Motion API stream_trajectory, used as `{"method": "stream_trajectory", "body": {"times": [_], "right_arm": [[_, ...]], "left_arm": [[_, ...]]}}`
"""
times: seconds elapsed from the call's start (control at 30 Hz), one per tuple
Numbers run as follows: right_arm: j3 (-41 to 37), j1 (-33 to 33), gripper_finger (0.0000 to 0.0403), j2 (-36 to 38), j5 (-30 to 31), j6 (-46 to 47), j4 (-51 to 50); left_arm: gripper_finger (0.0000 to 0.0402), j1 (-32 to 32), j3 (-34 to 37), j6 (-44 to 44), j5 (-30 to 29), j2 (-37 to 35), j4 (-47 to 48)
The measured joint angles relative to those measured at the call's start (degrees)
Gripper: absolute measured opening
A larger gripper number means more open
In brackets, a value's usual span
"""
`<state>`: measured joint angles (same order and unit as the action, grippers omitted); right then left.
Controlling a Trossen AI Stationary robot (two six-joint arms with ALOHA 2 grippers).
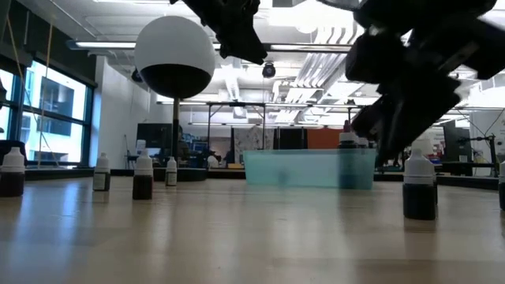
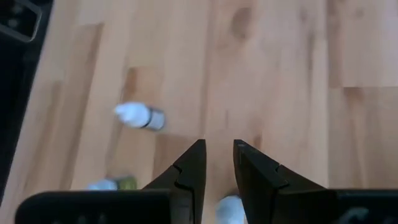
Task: Pick & Place food coloring
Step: Put the small black food coloring bottle into the green bin
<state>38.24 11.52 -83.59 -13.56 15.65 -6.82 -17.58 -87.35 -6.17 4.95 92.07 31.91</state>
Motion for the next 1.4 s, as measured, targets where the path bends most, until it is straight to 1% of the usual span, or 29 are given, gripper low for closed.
{"method": "stream_trajectory", "body": {"times": [0.13, 0.27, 0.33, 0.5, 0.6, 0.8, 0.9, 1.0, 1.07, 1.13, 1.3, 1.4], "right_arm": [[0.0, 2.24, 0.0073, 0.32, 1.07, -2.3, -1.86], [0.0, 4.02, 0.0073, 0.32, 7.29, -0.92, -5.66], [-0.01, 4.53, 0.0073, 0.32, 9.47, -0.05, -7.5], [-0.04, 4.73, 0.0073, 0.32, 10.26, 2.2, -8.75], [-0.04, 4.71, 0.0073, 0.32, 12.24, 2.3, -8.36], [-0.04, 3.72, 0.0082, 0.32, 11.6, 2.5, -8.36], [-0.04, 3.88, 0.0099, 0.32, 10.82, 2.48, -8.36], [-0.04, 3.89, 0.0119, 0.32, 7.96, 2.65, -8.66], [-0.04, 3.9, 0.0129, 0.32, 7.15, 3.95, -9.77], [-0.04, 3.92, 0.0137, 0.32, 7.66, 4.73, -11.44], [-0.08, 3.9, 0.0144, 0.32, 12.45, 5.31, -15.81], [-0.08, 3.88, 0.014, 0.32, 12.52, 5.33, -15.82]], "left_arm": [[0.016, 0.0, 0.0, 0.0, 0.0, 0.0, -0.01], [0.016, 0.0, 0.0, 0.0, 0.0, 0.02, 0.0], [0.016, 0.0, 0.0, 0.0, 0.0, 0.02, -0.01], [0.016, 0.0, 0.0, 0.0, 0.0, 0.02, -0.01], [0.016, 0.0, 0.0, 0.01, 0.0, 0.02, -0.03], [0.016, 0.0, 0.0, 0.02, -0.02, 0.02, -0.03], [0.016, 0.0, 0.0, 0.02, -0.01, 0.03, -0.03], [0.016, 0.0, 0.0, 0.02, -0.02, 0.04, -0.03], [0.016, 0.0, 0.0, 0.02, -0.02, 0.04, -0.03], [0.016, 0.0, 0.0, 0.02, -0.01, 0.04, -0.03], [0.016, 0.0, 0.0, 0.02, -0.02, 0.07, -0.03], [0.016, 0.0, 0.0, 0.02, -0.02, 0.07, -0.03]]}}
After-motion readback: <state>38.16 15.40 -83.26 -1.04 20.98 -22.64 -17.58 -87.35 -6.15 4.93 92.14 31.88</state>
